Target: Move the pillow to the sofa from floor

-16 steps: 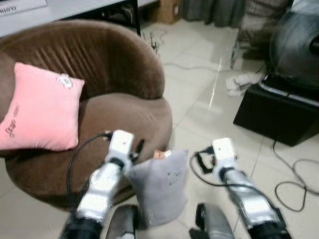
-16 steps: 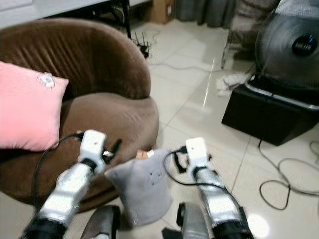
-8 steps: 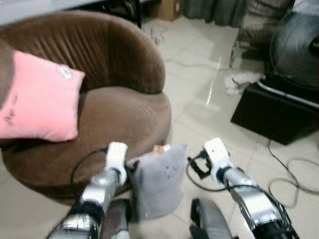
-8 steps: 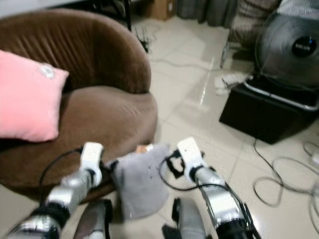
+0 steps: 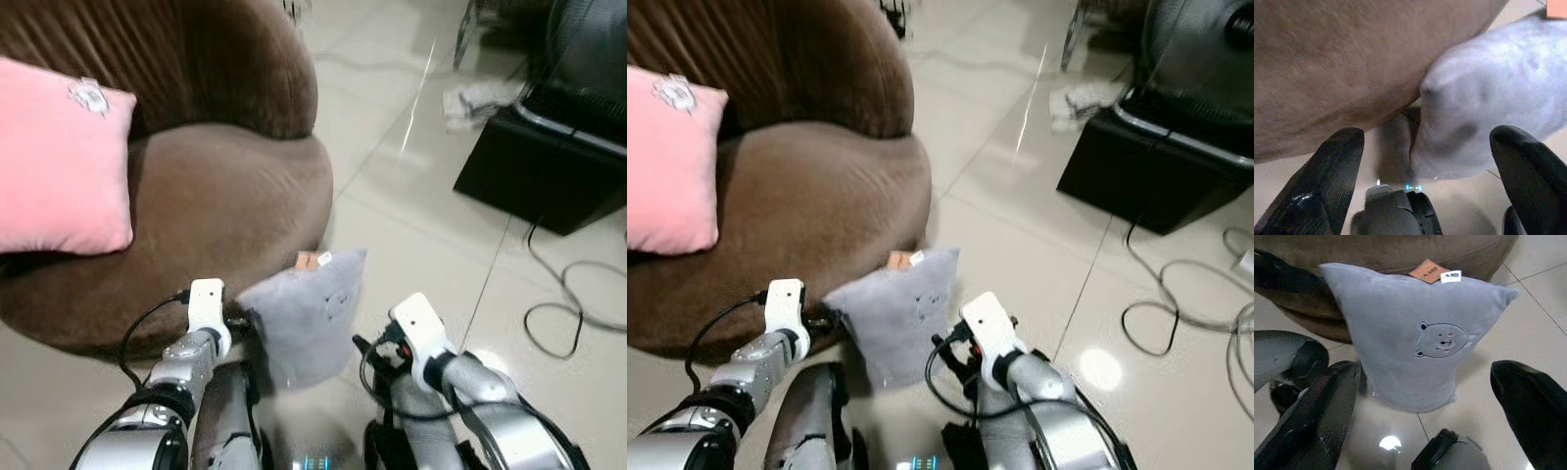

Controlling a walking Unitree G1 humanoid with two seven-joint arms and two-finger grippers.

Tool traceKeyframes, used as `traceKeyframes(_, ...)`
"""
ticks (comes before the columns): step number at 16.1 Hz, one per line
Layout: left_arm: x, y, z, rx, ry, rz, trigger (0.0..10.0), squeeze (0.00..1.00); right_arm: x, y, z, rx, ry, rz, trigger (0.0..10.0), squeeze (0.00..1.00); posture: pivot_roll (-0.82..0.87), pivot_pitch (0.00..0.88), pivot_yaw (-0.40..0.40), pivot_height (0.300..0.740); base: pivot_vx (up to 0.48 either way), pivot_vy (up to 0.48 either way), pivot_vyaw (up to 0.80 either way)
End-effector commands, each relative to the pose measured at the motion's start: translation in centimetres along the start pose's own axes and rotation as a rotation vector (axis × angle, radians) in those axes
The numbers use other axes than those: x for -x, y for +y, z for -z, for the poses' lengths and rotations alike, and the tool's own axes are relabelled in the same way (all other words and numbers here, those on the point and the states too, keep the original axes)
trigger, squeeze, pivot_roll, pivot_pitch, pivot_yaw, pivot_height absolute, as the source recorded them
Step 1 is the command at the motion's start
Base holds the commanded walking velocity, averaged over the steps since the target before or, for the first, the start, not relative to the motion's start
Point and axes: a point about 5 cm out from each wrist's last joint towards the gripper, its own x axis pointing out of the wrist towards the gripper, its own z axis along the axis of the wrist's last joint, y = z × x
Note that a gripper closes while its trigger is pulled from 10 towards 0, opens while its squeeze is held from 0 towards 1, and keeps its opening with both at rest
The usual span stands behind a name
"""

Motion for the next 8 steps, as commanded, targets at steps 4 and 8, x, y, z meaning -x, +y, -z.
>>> traceKeyframes(4, 0.1, -0.5, -0.3, 0.033, -0.12, 0.024, 10.0, 1.0, 0.8, 1.4, -0.6, 0.112, -0.012, -0.149, 10.0, 0.0, -0.21, 0.265, -0.011, 0.588, 0.0, 0.0, 0.0)
traceKeyframes(8, 0.3, 0.2, -0.6, 0.05, -0.187, -0.039, 10.0, 0.75, 2.4, 2.3, -0.4, 0.15, -0.008, -0.204, 10.0, 0.0, -0.28, 0.233, -0.039, 0.588, 0.0, 0.0, 0.0)
